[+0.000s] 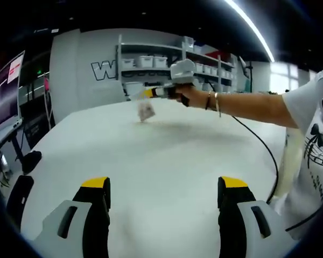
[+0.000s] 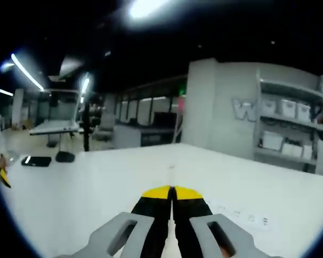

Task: Open the resealable bag by pulling the two sides of the seal apart until the entire bag opening is separated and visibly accessible.

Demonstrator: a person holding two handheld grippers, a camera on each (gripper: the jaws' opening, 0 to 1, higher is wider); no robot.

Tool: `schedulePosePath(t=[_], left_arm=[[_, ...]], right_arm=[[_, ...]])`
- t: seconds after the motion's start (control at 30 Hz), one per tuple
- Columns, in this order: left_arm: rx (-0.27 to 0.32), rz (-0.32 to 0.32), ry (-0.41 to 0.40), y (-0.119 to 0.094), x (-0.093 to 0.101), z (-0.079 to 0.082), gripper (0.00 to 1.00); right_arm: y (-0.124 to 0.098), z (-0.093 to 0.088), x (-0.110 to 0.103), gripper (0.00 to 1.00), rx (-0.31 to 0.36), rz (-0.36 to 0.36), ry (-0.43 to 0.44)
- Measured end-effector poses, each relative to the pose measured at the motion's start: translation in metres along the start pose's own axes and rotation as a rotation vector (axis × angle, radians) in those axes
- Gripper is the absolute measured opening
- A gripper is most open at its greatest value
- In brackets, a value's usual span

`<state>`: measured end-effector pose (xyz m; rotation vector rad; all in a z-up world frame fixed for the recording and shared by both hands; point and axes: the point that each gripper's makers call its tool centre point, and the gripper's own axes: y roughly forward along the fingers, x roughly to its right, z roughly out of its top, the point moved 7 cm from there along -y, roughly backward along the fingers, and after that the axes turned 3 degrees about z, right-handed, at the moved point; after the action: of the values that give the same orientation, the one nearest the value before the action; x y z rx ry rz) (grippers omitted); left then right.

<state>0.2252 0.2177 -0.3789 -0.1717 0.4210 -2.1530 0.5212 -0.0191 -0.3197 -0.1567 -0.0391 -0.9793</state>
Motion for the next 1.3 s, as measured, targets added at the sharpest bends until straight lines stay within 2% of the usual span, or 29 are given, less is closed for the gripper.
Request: schedulePosePath(t=[1.3], left_arm=[[0.003, -0.010, 0.019, -0.002, 0.012, 0.003, 0.81]], right_arm=[[-0.043, -0.002, -0.014, 0.00, 0.043, 0.009, -0.008]])
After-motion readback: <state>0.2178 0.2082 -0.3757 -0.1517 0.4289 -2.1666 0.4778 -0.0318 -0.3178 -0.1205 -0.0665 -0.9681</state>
